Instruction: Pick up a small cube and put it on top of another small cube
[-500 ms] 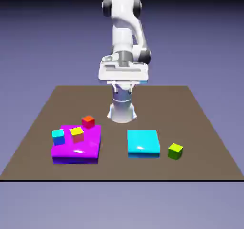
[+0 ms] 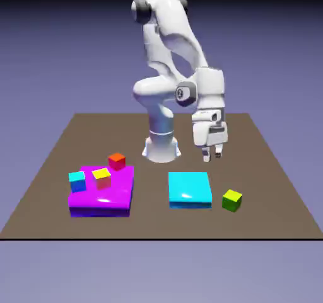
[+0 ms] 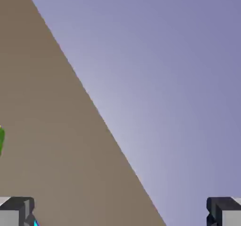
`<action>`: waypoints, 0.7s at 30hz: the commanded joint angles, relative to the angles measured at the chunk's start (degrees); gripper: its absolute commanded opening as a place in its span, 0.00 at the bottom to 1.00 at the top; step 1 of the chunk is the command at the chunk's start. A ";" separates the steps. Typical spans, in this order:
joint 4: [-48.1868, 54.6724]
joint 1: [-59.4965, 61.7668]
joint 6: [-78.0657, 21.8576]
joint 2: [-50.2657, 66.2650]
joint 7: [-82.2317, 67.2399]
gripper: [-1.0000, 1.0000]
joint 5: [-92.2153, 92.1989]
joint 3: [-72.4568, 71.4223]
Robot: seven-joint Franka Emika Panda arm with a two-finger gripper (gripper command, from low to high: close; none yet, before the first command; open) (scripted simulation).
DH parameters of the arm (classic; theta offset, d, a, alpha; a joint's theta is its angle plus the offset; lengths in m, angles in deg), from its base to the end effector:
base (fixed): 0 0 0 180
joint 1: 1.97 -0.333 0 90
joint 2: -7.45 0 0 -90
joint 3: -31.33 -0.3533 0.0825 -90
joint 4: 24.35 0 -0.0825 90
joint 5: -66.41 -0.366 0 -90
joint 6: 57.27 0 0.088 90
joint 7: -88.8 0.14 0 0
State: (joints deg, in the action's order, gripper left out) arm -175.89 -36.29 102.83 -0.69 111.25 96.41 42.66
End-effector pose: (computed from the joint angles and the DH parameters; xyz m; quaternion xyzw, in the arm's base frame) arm 0.3950 0.1874 0.3375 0.9562 0.2316 0.1732 0.0454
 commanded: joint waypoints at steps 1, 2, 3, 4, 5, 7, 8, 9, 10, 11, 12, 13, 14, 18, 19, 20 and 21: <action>0.58 -2.10 -0.86 1.51 -1.24 0.50 1.85 0.70; 1.17 -4.17 -1.72 3.03 -2.47 0.50 3.70 1.40; 1.75 -6.25 -2.58 4.54 -3.71 0.50 5.56 2.10; 2.34 -8.33 -3.43 6.05 -4.94 0.50 7.41 2.80; 2.92 -10.40 -4.29 7.57 -6.17 0.50 9.26 3.50; 4.09 -14.56 -6.01 10.59 -8.64 0.50 12.96 4.90; 4.67 -16.63 -6.87 12.11 -9.88 0.50 14.81 5.59; 5.26 -18.71 -7.72 13.62 -11.11 0.50 16.66 6.29; 5.84 -20.79 -8.58 15.13 -12.35 0.50 18.51 6.99; 6.42 -22.86 -9.44 16.65 -13.58 0.50 20.36 7.69; 7.01 -24.94 -10.30 18.16 -14.82 0.50 22.22 8.39; 7.59 -27.01 -11.16 19.67 -16.05 0.50 24.07 9.09; 8.18 -29.09 -12.01 21.19 -17.28 0.50 25.92 9.79; 9.40 -33.43 -13.81 24.35 -19.86 0.50 29.78 11.25; 10.17 -33.07 -12.37 26.42 -18.66 0.50 30.93 11.65; 10.95 -32.70 -10.93 28.49 -17.46 0.50 32.08 12.05; 11.73 -32.34 -9.49 30.57 -16.26 0.50 33.24 12.45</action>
State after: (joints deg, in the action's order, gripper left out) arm -164.16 -68.63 93.34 29.88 94.98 129.64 55.11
